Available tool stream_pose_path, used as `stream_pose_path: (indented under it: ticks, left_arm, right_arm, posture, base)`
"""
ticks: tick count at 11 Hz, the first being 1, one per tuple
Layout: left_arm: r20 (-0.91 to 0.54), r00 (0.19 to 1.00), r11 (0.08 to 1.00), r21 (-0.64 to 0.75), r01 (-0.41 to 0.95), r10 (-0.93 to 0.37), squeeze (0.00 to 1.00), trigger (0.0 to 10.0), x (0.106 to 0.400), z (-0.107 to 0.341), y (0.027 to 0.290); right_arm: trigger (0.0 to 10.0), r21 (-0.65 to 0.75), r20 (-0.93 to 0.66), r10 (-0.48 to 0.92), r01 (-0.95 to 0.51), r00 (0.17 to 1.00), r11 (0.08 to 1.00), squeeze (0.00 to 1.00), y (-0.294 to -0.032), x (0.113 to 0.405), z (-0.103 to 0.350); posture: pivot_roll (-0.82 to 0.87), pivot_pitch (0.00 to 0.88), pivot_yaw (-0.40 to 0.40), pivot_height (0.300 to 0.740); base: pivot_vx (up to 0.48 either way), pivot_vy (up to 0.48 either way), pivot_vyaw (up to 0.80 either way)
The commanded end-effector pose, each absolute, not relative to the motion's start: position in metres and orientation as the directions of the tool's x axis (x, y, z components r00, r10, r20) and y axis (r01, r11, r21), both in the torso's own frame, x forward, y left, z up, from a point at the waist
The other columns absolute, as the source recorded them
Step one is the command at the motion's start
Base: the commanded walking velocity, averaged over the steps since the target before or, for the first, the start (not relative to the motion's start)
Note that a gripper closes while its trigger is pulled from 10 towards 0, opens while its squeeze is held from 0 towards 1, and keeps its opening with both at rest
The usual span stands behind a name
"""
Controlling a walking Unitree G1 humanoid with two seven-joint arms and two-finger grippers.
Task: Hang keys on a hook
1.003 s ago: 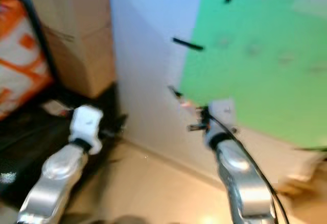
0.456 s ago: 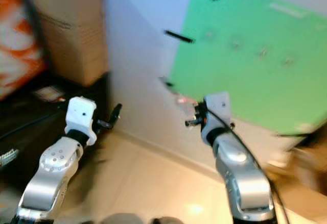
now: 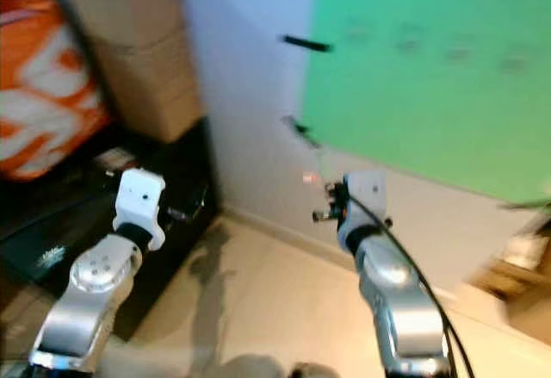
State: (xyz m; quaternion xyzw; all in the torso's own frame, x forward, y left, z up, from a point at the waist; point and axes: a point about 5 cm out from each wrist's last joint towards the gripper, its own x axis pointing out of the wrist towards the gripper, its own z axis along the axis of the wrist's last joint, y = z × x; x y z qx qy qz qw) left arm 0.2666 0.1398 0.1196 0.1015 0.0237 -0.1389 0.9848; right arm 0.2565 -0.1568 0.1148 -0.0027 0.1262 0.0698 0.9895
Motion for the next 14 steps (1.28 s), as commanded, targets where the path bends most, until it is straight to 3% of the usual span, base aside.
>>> stream_pose_path:
  ticks: [1, 3, 6, 9, 12, 14]
  left_arm:
    - [-0.071, 0.957, 0.939, 0.183, 0.290, -0.281, 0.00, 10.0, 0.268, 0.120, 0.138]
    - [-0.068, 0.955, 0.940, 0.170, 0.296, -0.289, 0.00, 10.0, 0.268, 0.120, 0.137]
    - [-0.072, 0.957, 0.943, 0.161, 0.290, -0.282, 0.00, 10.0, 0.266, 0.118, 0.138]
    - [-0.083, 0.954, 0.939, 0.168, 0.299, -0.289, 0.00, 10.0, 0.262, 0.116, 0.140]
    - [-0.093, 0.939, 0.920, 0.189, 0.343, -0.331, 0.00, 10.0, 0.258, 0.115, 0.140]
    - [-0.094, 0.943, 0.923, 0.194, 0.332, -0.320, 0.00, 10.0, 0.259, 0.117, 0.143]
  right_arm:
    - [10.0, -0.002, -0.210, 0.127, -0.130, 0.969, 0.991, 0.00, -0.157, 0.258, 0.123]
    - [10.0, -0.018, -0.192, 0.132, -0.138, 0.972, 0.990, 0.00, -0.157, 0.258, 0.127]
    - [10.0, -0.028, -0.186, 0.141, -0.149, 0.972, 0.988, 0.00, -0.157, 0.261, 0.129]
    - [10.0, -0.042, -0.184, 0.156, -0.166, 0.971, 0.985, 0.00, -0.156, 0.261, 0.130]
    - [10.0, -0.044, -0.158, 0.403, -0.414, 0.902, 0.909, 0.00, -0.143, 0.254, 0.138]
    - [10.0, -0.040, -0.146, 0.411, -0.421, 0.900, 0.906, 0.00, -0.144, 0.255, 0.140]
  posture:
    - [-0.06, 0.006, 0.018, 0.740]
    - [-0.07, 0.003, 0.010, 0.740]
    - [-0.06, 0.000, -0.010, 0.740]
    - [-0.06, 0.000, -0.015, 0.740]
    - [-0.05, 0.000, -0.006, 0.740]
    - [-0.03, 0.000, -0.006, 0.740]
  base:
    - [0.394, 0.000, 0.00]
    - [0.431, 0.000, 0.00]
    - [0.447, 0.000, -0.80]
    - [0.450, 0.000, -0.27]
    - [0.119, 0.000, -0.18]
    - [0.000, 0.000, 0.00]
